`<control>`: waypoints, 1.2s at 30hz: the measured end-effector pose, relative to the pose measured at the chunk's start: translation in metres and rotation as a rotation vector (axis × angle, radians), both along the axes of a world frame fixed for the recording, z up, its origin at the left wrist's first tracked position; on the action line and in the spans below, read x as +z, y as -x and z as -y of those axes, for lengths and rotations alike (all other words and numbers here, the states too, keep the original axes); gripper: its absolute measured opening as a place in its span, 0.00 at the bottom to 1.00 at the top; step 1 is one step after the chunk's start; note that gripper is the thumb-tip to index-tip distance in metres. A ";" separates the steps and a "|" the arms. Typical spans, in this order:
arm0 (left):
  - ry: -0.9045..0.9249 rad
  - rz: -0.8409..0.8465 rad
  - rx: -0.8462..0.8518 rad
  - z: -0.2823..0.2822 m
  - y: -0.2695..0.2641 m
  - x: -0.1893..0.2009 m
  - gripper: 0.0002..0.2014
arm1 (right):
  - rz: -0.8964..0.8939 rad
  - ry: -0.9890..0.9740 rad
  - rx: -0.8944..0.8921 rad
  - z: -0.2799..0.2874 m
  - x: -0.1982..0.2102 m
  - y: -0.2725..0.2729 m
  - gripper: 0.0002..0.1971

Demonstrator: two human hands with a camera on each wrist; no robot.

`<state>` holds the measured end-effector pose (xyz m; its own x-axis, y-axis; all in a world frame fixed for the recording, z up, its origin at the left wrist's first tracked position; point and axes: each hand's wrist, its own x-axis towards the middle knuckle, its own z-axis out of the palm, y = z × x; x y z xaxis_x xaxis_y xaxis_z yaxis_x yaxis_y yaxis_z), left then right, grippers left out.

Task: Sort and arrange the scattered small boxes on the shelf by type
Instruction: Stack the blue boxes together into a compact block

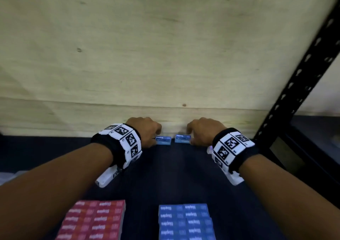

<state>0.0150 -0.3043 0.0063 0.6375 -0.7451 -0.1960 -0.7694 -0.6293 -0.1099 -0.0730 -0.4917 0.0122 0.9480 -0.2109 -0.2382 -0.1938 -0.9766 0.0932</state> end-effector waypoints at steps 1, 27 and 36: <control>-0.022 -0.002 0.000 0.002 -0.004 -0.002 0.19 | -0.019 0.021 0.002 0.000 -0.004 -0.007 0.19; -0.127 -0.328 -0.184 -0.048 0.096 0.001 0.09 | -0.252 -0.261 0.139 -0.030 -0.010 0.117 0.11; -0.169 -0.421 -0.225 -0.056 0.100 0.011 0.15 | -0.284 -0.504 0.080 -0.009 -0.007 0.133 0.18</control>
<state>-0.0847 -0.2482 0.0170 0.3043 -0.7905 -0.5315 -0.8832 -0.4432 0.1533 -0.2057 -0.4828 0.0054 0.8408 0.0645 -0.5375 -0.1526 -0.9244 -0.3496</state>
